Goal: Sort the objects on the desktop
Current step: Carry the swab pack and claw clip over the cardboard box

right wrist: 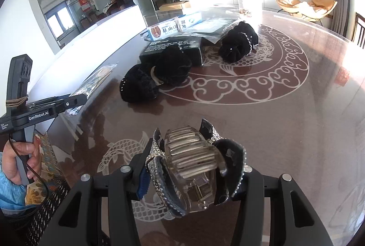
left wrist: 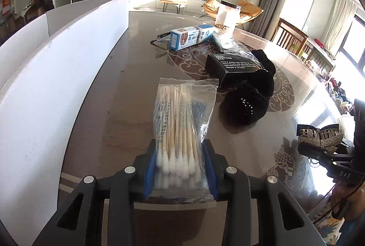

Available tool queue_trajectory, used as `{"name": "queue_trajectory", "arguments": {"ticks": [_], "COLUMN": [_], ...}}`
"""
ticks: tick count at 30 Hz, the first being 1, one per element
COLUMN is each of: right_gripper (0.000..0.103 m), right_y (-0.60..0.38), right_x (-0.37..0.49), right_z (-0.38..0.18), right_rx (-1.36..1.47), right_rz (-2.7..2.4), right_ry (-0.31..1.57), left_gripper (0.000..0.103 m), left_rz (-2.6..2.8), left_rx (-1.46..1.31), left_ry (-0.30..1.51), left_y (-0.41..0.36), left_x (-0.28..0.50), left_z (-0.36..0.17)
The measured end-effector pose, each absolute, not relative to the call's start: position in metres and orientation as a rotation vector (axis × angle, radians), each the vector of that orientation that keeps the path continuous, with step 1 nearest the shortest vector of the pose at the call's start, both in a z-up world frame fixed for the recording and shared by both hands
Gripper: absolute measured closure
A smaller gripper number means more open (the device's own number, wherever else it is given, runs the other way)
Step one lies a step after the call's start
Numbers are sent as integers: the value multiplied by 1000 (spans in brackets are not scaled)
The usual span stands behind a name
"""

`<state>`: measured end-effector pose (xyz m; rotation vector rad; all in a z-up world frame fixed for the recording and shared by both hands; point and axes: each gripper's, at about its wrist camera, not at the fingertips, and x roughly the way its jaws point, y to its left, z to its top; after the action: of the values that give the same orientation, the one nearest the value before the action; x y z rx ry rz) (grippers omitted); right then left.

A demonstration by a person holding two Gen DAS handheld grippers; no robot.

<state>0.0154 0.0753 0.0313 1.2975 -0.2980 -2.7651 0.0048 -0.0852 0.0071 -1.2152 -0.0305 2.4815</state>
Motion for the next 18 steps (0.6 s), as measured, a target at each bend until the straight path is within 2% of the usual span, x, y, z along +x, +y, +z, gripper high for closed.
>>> {"name": "queue_trajectory", "arguments": {"ticks": [8, 13, 18], "right_gripper": [52, 52, 52], "right_y": [52, 36, 7], "right_x": [18, 4, -23], "right_z": [58, 65, 80], "right_rx": [1240, 1267, 1259], "right_rz": [-2739, -2692, -2630], "right_ry": [-324, -306, -206], "left_gripper": [66, 66, 66], "left_rz": [2477, 2482, 2519], "left_rx": [-1175, -1110, -1037], "left_ry": [-104, -191, -292], "left_y": [-96, -112, -156], "left_x": [25, 29, 25], "left_z": [27, 62, 104]}}
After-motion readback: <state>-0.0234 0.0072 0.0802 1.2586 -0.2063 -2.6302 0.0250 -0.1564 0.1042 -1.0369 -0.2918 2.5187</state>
